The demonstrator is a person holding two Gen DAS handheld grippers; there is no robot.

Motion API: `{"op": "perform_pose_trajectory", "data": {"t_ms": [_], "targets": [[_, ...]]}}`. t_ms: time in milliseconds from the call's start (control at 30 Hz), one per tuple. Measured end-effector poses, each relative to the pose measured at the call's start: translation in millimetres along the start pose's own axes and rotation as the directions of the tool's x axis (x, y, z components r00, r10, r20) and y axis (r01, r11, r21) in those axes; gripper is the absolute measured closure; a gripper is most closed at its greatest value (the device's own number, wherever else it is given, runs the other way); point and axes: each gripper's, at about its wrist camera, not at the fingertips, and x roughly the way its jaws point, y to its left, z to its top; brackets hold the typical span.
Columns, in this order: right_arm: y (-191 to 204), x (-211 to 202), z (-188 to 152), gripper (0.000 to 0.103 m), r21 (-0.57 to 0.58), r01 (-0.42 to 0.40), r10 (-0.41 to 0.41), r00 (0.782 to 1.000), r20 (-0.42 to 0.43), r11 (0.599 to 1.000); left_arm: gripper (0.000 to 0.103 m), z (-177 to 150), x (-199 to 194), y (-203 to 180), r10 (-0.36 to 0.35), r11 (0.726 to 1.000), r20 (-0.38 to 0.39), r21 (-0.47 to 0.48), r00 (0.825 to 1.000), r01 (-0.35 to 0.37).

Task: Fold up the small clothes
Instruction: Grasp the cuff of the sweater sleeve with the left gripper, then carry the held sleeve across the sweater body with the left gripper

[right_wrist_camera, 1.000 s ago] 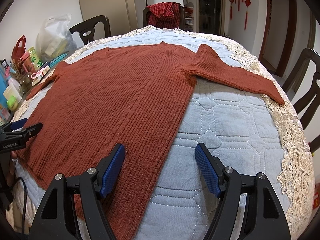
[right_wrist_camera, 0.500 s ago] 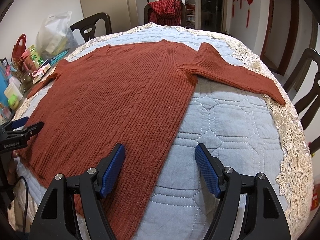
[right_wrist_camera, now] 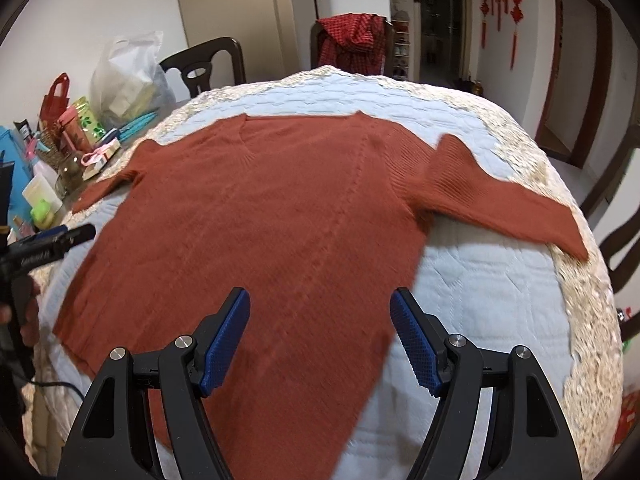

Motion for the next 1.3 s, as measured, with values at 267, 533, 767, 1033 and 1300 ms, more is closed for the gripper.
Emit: {"op": "perform_pose_trajectory", "data": {"t_ms": [267,533,767,1033,1300], "targets": [[17,11,17,0.030,-0.044,-0.040,0.041,0.999,0.014,0.998,0.029,26,35,88,0.052,0.969,-0.018,-0.241,0.998,-0.055],[22,28,23,0.030,-0.047,-0.058,0.058,0.998,-0.013,0.997,0.034,31,57,121,0.052,0.935,-0.025,-0.350,0.998,-0.058],[20,35,25,0.030,-0.043,-0.069,0.067,0.997,-0.026,0.997,0.079,41,66,126,0.111,0.932,-0.030,-0.344,0.993,-0.115],[12,35,24,0.030,-0.020,-0.074,0.074,0.997,-0.023,0.997,0.091,83,31,97,0.016,0.963,0.082,-0.268,0.996,0.007],[7,28,24,0.030,0.007,-0.081,0.081,0.997,-0.002,0.997,0.091,129,2,-27,-0.295,0.953,0.153,-0.021,0.943,0.302]]}}
